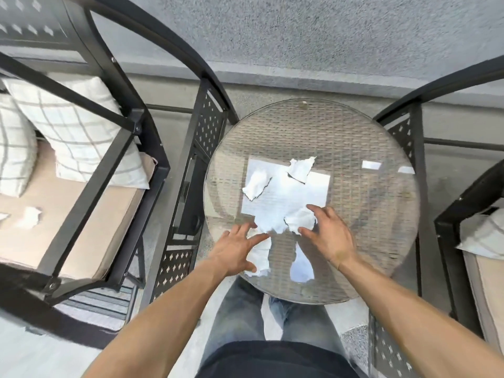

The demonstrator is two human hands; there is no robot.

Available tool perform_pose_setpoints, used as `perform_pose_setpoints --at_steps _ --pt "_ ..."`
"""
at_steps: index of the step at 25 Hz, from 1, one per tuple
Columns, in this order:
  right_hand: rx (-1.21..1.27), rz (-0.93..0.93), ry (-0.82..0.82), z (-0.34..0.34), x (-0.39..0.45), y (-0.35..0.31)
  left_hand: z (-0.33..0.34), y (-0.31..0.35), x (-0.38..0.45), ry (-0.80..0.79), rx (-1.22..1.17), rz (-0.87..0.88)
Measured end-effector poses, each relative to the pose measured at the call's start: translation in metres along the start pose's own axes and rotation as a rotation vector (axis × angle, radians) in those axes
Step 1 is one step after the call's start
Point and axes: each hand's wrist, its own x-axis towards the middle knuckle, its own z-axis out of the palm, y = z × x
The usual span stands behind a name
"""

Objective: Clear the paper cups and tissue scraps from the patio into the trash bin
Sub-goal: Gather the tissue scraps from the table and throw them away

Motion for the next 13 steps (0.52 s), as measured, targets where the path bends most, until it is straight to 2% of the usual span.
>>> perform_pose_setpoints --at_steps 4,10,13 --pt "-0.043 0.045 -0.022 0.024 0.014 -0.008 0.013 -0.003 0.009 -0.083 -0.046 0.056" --pt "-0.073 0.211 0.003 0.05 0.032 -0.016 0.015 -0.016 0.015 -0.05 -0.047 0.172" --pt "-0.103 0.232 0.016 0.055 0.037 -0.015 0.007 -0.022 0.025 -0.041 -0.067 0.179"
